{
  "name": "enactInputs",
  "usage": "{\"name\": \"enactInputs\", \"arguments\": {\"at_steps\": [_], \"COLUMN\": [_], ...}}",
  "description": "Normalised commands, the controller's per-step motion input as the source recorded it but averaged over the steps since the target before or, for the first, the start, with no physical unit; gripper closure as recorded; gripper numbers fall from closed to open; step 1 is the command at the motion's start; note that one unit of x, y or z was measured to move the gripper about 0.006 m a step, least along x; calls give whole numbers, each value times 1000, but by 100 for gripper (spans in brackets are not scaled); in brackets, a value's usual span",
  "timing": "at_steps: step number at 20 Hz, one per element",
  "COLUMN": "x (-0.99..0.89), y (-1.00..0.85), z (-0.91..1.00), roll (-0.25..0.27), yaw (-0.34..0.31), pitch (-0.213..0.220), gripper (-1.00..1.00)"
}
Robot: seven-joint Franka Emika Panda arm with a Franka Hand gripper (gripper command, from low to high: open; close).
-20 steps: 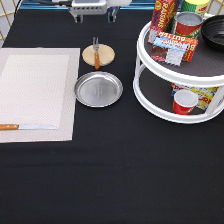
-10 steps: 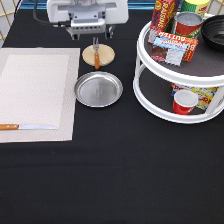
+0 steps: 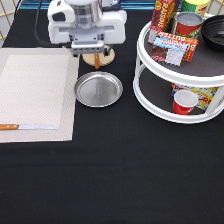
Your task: Arrange plate and fork
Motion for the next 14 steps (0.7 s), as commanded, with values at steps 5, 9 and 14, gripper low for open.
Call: {"name": "enactInputs", "arguments": {"at_steps": [5, 9, 14], "x": [283, 510, 436], "y": [0, 94, 175], "z": [-486, -201, -178], "roll": [-22, -1, 0], "yaw": [-30, -17, 0], "pitch": [13, 60, 36], "gripper": [-100, -100, -100]}}
